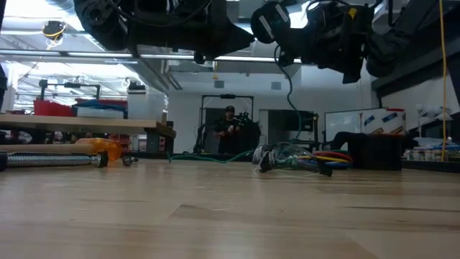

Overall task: Coil cords
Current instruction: Coil the green wire on the black spool

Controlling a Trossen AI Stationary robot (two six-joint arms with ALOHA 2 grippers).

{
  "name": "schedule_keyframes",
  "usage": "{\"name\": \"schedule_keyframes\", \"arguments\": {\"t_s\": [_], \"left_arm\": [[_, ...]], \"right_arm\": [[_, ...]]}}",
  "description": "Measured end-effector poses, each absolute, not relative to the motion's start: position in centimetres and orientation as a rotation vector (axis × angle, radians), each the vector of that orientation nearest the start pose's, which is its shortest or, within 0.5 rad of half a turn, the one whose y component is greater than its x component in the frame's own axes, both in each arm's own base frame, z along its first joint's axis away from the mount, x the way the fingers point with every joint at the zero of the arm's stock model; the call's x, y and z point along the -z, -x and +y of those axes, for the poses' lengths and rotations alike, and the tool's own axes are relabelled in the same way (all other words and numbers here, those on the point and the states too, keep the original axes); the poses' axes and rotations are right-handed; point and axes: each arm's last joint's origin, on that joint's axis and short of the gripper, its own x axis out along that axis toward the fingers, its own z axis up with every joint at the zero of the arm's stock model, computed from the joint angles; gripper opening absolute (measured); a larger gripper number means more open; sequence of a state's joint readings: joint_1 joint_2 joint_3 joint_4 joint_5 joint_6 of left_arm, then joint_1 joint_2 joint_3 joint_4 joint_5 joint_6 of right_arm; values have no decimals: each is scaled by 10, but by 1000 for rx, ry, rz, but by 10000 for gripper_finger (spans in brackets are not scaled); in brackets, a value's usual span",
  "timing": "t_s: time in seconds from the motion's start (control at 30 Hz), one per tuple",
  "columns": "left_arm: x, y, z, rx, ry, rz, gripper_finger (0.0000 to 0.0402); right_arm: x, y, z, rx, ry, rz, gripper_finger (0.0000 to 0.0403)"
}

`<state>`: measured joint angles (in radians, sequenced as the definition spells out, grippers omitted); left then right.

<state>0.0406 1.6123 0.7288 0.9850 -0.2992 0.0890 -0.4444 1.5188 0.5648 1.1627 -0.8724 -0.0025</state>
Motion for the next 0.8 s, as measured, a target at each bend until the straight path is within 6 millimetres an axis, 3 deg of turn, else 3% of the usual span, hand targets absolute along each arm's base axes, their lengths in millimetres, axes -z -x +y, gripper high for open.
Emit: {"name": "schedule_keyframes", "arguments": {"t_s": [0.8], "left_arm": [[-237,-328,21,-303,-39,-179,113]], "right_arm": [[-214,-269,-92,-424,91,-120,3]]}}
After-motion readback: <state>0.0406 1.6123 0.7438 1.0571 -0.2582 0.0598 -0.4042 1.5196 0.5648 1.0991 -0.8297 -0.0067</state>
